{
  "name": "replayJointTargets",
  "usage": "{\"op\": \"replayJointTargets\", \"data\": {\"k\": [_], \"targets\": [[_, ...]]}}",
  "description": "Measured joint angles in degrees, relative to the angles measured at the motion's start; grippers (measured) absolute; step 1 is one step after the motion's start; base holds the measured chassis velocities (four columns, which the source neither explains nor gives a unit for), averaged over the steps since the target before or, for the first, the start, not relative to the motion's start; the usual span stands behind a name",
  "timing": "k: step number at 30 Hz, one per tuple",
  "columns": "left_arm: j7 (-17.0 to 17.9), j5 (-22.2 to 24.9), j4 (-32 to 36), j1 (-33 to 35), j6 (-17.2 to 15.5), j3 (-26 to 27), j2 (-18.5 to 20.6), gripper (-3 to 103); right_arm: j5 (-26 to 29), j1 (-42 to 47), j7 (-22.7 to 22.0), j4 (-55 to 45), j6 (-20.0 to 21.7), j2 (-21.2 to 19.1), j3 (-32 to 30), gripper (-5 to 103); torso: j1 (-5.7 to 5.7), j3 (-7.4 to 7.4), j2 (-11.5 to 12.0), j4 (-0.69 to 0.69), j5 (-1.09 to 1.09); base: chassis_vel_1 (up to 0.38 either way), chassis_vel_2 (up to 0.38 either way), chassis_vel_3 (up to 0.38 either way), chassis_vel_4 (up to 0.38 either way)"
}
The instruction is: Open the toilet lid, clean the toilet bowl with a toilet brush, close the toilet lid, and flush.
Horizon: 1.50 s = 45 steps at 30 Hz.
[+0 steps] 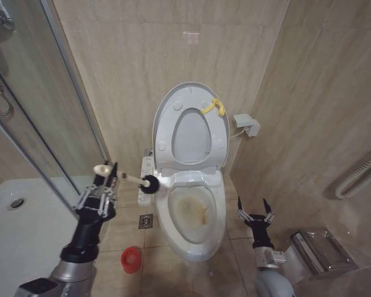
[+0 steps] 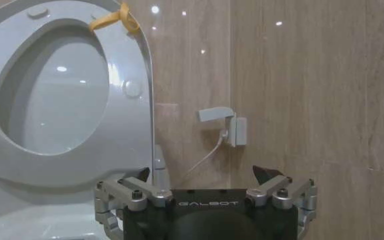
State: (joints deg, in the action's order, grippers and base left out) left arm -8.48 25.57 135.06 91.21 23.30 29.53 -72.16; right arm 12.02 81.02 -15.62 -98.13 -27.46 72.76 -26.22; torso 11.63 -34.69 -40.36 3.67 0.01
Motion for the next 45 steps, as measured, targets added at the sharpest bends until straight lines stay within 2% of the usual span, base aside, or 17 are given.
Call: {"op": "replayJointTargets", "data": {"k": [1,5,6,9,11,13,15,16,19,20,23,25,29,37,45], "targets": [[0.0,0.0,0.0,0.0,0.0,0.0,0.0,21,0.0,0.0,0.0,0.0,0.0,0.0,0.0,100,0.0,0.0,0.0,0.0,0.0,0.0,0.0,0.0,0.0],[-6.3,6.0,-8.5,-4.5,2.4,-4.3,0.2,21,-0.4,0.5,0.0,0.5,-0.1,0.5,-0.5,100,0.01,0.0,0.0,0.0,0.0,0.0,0.0,0.0,0.0],[-6.3,6.0,-8.5,-4.5,2.4,-4.3,0.2,21,-0.4,0.5,0.0,0.5,-0.1,0.5,-0.5,100,0.01,0.0,0.0,0.0,0.0,0.0,0.0,0.0,0.0],[-9.0,9.3,-14.1,-8.7,2.7,-7.4,-0.4,21,-0.7,0.5,-0.1,1.1,-0.1,0.8,-0.5,100,0.01,0.0,0.0,0.0,0.0,0.0,0.0,0.0,0.0],[-9.2,9.8,-15.7,-10.0,2.6,-8.2,-0.6,21,-0.8,0.5,-0.1,1.2,-0.1,0.8,-0.5,100,0.01,0.0,0.0,-0.01,0.0,0.0,0.0,0.0,0.0],[-9.7,10.0,-20.2,-13.2,2.3,-10.6,-1.0,21,-0.8,0.6,-0.1,1.5,-0.1,0.8,-0.8,100,0.01,0.0,0.0,0.0,0.0,0.0,0.0,0.0,0.0],[-10.0,9.5,-25.4,-16.5,2.3,-12.7,-1.5,21,-0.8,0.7,-0.2,1.8,-0.2,0.8,-1.2,100,0.01,0.0,0.0,0.01,0.0,0.0,0.0,0.0,0.0],[-10.0,9.5,-25.4,-16.5,2.3,-12.7,-1.5,21,-0.8,0.7,-0.2,1.8,-0.2,0.8,-1.2,100,0.01,0.0,0.0,0.01,0.0,0.0,0.0,0.0,0.0],[-10.7,8.1,-36.0,-22.1,3.5,-16.7,-2.5,21,-0.8,0.8,-0.3,1.9,-0.4,1.0,-1.8,100,0.01,-0.01,0.0,0.0,0.0,0.0,0.0,0.0,0.0],[-10.7,8.1,-36.0,-22.1,3.5,-16.7,-2.5,21,-0.8,0.8,-0.3,1.9,-0.4,1.0,-1.8,100,0.01,-0.01,0.0,0.0,0.0,0.0,0.0,0.0,0.0],[-12.0,7.3,-44.9,-27.5,5.1,-21.3,-4.0,21,-0.9,1.2,-0.3,1.9,-0.7,1.6,-2.3,100,0.01,0.0,0.0,0.0,0.0,0.0,0.0,0.0,0.0],[-12.1,7.2,-46.5,-28.7,5.4,-22.3,-4.4,21,-1.0,1.3,-0.3,1.9,-0.7,1.7,-2.4,100,0.01,-0.01,0.0,0.0,0.0,0.0,0.0,0.0,0.0],[-12.6,5.1,-54.8,-34.3,6.8,-26.1,-7.9,21,-1.1,1.9,-0.3,1.7,-1.1,2.3,-2.9,100,0.01,-0.01,0.0,0.01,0.01,0.0,0.0,0.0,0.0],[-12.5,-2.1,-64.6,-38.0,9.3,-26.6,-10.6,21,-1.0,2.6,-0.5,1.5,-2.1,1.9,-3.4,100,0.0,0.0,0.0,-0.01,0.0,0.0,0.0,0.0,0.0],[-12.3,-4.3,-72.0,-39.7,11.1,-25.9,-11.9,21,-0.9,2.4,-0.5,2.4,-2.9,1.5,-3.2,100,0.0,0.01,0.0,-0.01,0.0,0.0,0.0,0.0,0.0]]}}
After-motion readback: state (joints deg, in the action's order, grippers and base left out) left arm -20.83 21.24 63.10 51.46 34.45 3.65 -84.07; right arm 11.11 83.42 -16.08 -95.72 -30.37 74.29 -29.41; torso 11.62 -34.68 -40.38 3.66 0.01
